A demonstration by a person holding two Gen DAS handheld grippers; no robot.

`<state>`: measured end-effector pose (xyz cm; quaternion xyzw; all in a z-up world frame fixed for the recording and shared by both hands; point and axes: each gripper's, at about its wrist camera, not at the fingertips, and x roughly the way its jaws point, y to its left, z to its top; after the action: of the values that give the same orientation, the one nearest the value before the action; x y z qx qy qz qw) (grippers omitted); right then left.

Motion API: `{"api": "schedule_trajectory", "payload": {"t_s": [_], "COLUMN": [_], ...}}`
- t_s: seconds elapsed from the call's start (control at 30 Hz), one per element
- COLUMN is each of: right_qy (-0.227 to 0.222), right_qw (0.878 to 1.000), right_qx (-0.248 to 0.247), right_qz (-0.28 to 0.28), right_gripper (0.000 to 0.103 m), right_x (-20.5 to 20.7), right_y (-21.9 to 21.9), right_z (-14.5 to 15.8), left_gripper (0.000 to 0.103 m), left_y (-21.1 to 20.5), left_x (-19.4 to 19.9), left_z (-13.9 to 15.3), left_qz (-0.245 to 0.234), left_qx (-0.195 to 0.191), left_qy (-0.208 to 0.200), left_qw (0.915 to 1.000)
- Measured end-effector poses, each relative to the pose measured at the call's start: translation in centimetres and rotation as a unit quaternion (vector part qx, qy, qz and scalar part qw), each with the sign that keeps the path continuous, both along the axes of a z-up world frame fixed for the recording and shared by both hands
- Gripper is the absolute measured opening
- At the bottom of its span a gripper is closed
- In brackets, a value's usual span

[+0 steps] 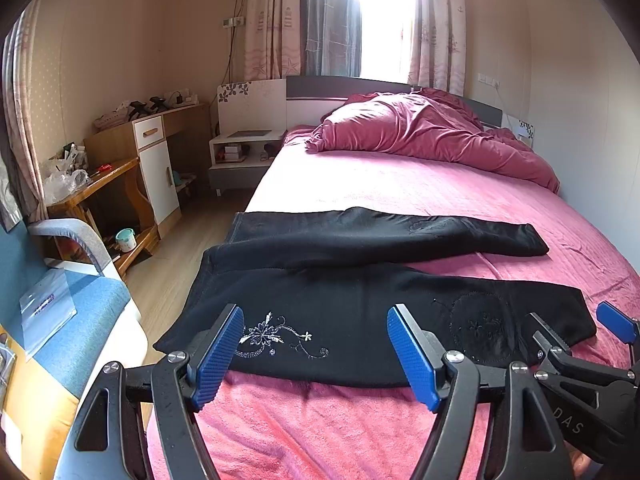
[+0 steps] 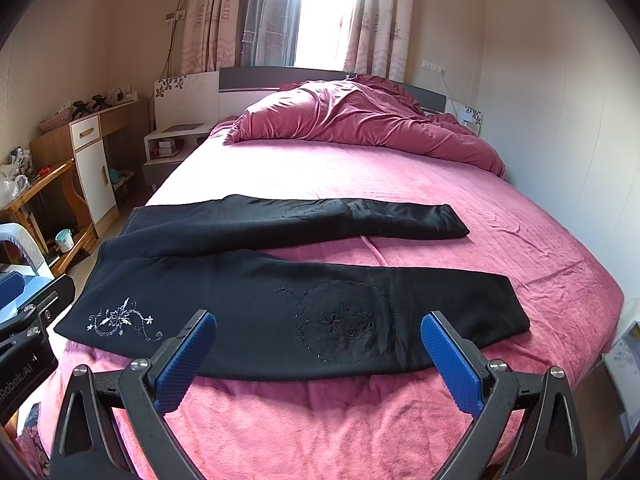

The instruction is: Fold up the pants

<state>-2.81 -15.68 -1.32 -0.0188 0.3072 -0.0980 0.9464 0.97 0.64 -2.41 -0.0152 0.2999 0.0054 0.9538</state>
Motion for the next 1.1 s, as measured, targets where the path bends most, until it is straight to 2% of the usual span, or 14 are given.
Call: {"api": "schedule_trajectory", "payload": {"t_s": [0.37,0.47,0.53,0.57,0.67,0.77,0.83,0.93,1.03,1.1], "right_qy": [0.019,0.034,0.046,0.054,0.091,0.109,0.114,0.106,0.098,0.099], "right_qw": [1.0,0.998,0.994,0.991,0.979,0.973,0.961,0.938,0.912,0.898], "right_qx": [0.005,0.051,0.096,0.116,0.178,0.205,0.251,0.318,0.369,0.384], "right_qz": [-0.001,0.01,0.025,0.031,0.037,0.02,-0.019,-0.089,-0.151,-0.193], "right_gripper": [0.103,0.103,0.103,0.103,0.103,0.103,0.103,0.102,0.093,0.086], "right_x": [0.5,1.0,1.5,1.7,2.5,2.9,2.8,2.3,1.8,1.7], "right_y": [-0.7,-2.0,-3.1,-3.8,-6.5,-9.5,-13.4,-19.8,-25.7,-29.1], "right_z": [-1.4,-2.7,-3.7,-4.2,-6.7,-8.5,-9.6,-11.4,-13.5,-14.7], "left_gripper": [0.076,0.076,0.077,0.08,0.085,0.093,0.094,0.094,0.094,0.091], "left_y": [0.0,0.3,0.7,1.1,2.0,2.8,3.7,5.1,7.6,9.7], "left_x": [0.5,1.1,1.7,2.1,3.0,4.2,4.9,6.3,6.9,7.1], "left_z": [-1.2,-2.4,-3.4,-4.0,-5.4,-6.5,-7.2,-8.5,-9.8,-10.9], "left_qz": [-0.005,-0.029,-0.058,-0.075,-0.088,-0.099,-0.096,-0.083,-0.081,-0.058], "left_qx": [0.002,-0.015,-0.05,-0.075,-0.127,-0.147,-0.153,-0.149,-0.172,-0.175], "left_qy": [0.019,0.04,0.064,0.078,0.103,0.126,0.137,0.16,0.19,0.205], "left_qw": [0.9998,0.9987,0.995,0.9912,0.9827,0.9761,0.9739,0.9723,0.9633,0.9613]}}
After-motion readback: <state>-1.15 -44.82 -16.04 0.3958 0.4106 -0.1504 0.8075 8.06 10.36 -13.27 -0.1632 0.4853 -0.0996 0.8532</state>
